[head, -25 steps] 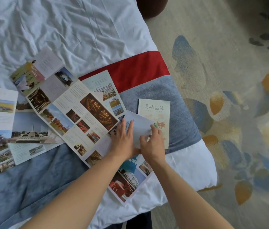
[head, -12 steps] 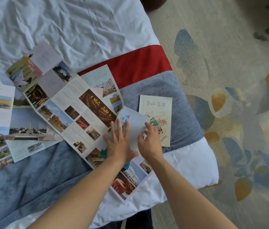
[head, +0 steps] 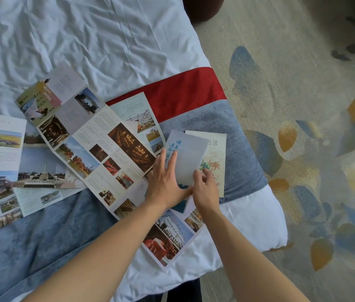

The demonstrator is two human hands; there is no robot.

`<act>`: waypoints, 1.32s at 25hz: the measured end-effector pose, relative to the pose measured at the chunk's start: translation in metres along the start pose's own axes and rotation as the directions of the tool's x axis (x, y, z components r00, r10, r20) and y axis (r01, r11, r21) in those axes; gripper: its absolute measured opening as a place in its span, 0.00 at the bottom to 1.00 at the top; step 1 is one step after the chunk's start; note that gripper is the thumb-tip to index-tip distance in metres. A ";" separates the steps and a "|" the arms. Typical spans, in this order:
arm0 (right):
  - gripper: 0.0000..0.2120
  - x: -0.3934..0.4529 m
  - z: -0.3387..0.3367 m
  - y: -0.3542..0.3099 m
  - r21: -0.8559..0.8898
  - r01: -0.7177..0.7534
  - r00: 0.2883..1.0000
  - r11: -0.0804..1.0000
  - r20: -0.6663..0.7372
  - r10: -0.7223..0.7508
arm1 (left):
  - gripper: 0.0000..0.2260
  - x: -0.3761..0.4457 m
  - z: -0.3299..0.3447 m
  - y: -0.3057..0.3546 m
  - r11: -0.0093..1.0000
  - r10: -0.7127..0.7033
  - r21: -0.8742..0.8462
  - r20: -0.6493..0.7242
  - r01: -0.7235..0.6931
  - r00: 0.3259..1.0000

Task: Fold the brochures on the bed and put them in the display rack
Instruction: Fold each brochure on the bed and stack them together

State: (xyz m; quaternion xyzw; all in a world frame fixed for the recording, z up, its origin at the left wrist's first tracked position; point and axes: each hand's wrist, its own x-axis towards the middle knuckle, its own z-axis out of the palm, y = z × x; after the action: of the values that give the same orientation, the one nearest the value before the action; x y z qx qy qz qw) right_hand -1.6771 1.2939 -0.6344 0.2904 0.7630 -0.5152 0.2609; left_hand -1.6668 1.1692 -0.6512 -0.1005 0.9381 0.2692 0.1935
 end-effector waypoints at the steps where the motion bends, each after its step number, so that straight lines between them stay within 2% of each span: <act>1: 0.17 0.001 0.000 -0.002 0.053 -0.008 1.000 0.999 -0.005 0.009 | 0.51 0.002 -0.003 0.005 0.999 -0.001 -0.047 -0.026 0.000 1.000; 4: 0.13 0.005 -0.001 -0.007 0.092 0.011 1.000 0.996 -0.030 -0.009 | 0.48 0.007 -0.011 0.010 0.997 0.022 -0.071 -0.062 -0.027 0.998; 7: 0.11 0.006 -0.002 -0.013 -0.013 0.013 0.999 1.000 -0.032 -0.013 | 0.48 0.008 -0.019 0.003 1.000 0.010 -0.006 -0.102 -0.011 0.995; 11: 0.29 0.008 -0.010 -0.004 -0.378 -0.033 0.972 0.925 -0.228 -0.059 | 0.49 0.012 -0.031 -0.010 0.996 -0.069 0.052 -0.164 0.079 0.984; 13: 0.33 0.010 -0.016 0.003 -0.443 -0.101 0.969 0.891 -0.248 -0.014 | 0.48 0.015 -0.034 -0.015 0.992 -0.096 0.069 -0.170 0.109 0.981; 16: 0.32 0.014 -0.020 0.014 -0.450 -0.197 0.971 0.871 -0.210 0.112 | 0.48 0.019 -0.033 -0.018 0.986 -0.126 0.087 -0.154 0.141 0.980; 19: 0.28 0.021 -0.023 0.016 -0.429 -0.203 0.971 0.880 -0.202 0.126 | 0.48 0.022 -0.029 -0.020 0.980 -0.136 0.125 -0.146 0.154 0.980; 23: 0.33 0.034 -0.025 0.008 -0.340 -0.246 0.961 0.908 -0.206 0.183 | 0.49 0.028 -0.027 -0.023 0.973 -0.152 0.154 -0.133 0.172 0.979; 30: 0.38 0.036 -0.019 0.001 -0.363 -0.101 0.990 0.926 -0.129 0.057 | 0.51 0.031 -0.024 -0.025 0.969 -0.150 0.182 -0.092 0.164 0.984; 33: 0.37 0.036 -0.019 -0.004 -0.204 -0.122 0.991 0.971 -0.079 0.108 | 0.51 0.031 -0.023 -0.024 0.971 -0.161 0.161 -0.101 0.176 0.982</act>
State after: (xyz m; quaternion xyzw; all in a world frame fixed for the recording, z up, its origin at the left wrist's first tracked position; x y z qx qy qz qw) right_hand -1.7068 1.3169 -0.6508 0.3225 0.8029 -0.4065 0.2934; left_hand -1.6949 1.1343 -0.6577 -0.1745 0.9531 0.1668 0.1824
